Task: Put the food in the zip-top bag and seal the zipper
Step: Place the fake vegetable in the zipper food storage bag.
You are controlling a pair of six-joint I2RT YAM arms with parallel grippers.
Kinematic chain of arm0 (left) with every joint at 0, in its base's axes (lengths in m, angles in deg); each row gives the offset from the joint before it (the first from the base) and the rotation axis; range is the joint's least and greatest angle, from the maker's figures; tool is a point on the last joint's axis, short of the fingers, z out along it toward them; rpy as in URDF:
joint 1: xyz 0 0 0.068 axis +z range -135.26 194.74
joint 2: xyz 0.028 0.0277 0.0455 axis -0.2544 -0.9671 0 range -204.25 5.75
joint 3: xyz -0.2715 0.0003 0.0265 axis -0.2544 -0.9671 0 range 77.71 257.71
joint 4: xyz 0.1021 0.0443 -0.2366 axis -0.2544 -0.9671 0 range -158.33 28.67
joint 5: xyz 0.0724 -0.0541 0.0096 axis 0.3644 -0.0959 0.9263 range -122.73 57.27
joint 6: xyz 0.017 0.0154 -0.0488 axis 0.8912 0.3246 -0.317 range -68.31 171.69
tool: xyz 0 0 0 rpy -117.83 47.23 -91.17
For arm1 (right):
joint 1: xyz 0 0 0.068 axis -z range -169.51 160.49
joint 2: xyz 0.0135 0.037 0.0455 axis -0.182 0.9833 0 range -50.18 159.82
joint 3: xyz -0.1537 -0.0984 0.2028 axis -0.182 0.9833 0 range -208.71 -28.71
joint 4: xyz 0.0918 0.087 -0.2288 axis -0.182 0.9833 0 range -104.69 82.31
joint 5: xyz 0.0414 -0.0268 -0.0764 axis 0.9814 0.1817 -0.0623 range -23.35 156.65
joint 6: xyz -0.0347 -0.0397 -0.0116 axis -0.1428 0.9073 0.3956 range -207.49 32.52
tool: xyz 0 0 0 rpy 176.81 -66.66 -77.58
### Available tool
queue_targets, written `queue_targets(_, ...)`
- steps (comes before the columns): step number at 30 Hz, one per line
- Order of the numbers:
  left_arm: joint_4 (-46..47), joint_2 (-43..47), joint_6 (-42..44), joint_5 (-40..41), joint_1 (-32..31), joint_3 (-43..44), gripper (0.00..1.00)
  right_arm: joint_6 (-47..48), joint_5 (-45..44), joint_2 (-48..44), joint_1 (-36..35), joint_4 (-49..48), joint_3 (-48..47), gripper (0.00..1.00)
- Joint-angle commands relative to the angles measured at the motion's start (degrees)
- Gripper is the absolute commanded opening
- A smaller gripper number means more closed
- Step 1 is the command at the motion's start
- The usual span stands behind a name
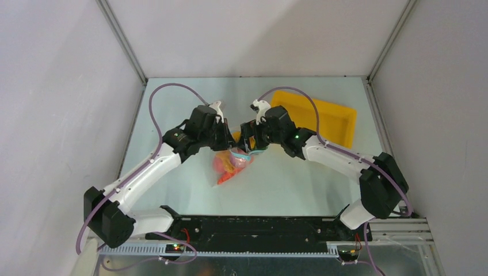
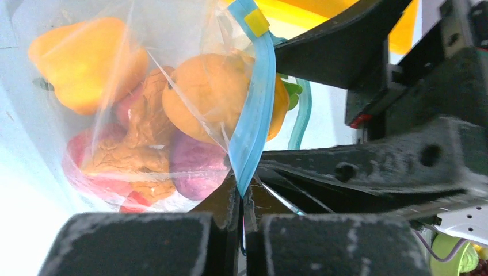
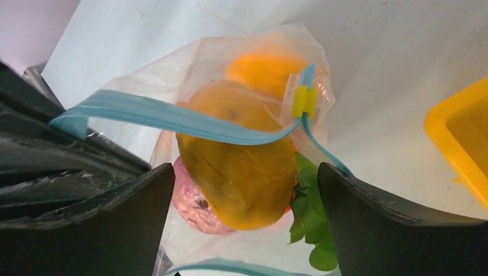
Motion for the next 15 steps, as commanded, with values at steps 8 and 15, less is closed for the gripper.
queue_targets(8,2.6,3.1,-0.1,2.3,-0.3,-1.1,0.02,0.2,2.9,-12.5,-1.3,2.5,-1.1,0.99)
queue_targets(15,3.6,3.6,0.7,1.2,-0.4,-1.8,0.02,-0.9,-1.0,-19.4,1.1,1.4,5.0,0.99)
